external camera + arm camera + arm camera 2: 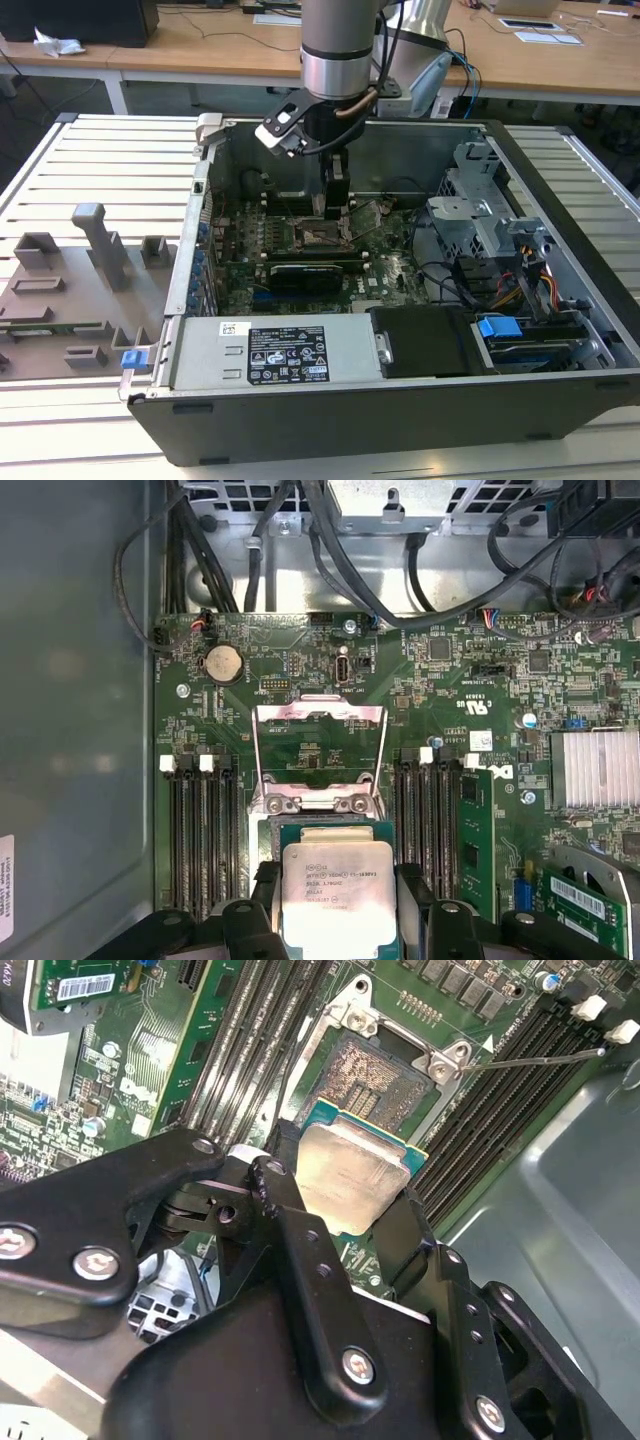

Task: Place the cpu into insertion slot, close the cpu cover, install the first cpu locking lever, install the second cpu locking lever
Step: 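Place the cpu into insertion slot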

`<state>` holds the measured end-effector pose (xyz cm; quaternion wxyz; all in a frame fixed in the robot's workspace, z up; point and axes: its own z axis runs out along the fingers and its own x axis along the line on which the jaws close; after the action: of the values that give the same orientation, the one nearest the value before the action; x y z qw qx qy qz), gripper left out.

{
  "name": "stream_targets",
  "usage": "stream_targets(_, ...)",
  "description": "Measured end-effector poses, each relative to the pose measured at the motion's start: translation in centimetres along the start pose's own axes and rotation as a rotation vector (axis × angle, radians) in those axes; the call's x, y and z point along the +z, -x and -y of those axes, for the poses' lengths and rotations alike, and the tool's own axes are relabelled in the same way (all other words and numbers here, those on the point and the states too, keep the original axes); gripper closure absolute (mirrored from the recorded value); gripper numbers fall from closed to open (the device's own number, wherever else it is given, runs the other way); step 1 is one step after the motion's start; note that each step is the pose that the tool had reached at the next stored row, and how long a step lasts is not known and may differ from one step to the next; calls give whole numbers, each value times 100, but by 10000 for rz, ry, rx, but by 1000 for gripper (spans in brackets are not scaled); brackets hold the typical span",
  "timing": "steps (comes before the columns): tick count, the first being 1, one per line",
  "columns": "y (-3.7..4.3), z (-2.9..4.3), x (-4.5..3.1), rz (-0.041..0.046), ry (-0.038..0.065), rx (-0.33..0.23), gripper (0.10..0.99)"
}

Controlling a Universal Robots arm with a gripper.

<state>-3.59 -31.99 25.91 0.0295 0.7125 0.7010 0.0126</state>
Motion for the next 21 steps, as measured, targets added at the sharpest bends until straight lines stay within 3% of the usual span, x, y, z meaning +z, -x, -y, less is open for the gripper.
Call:
stream_targets(18,-10,7,113,0,0,0,541)
stream_targets(21,-12,41,191,0,0,1,541)
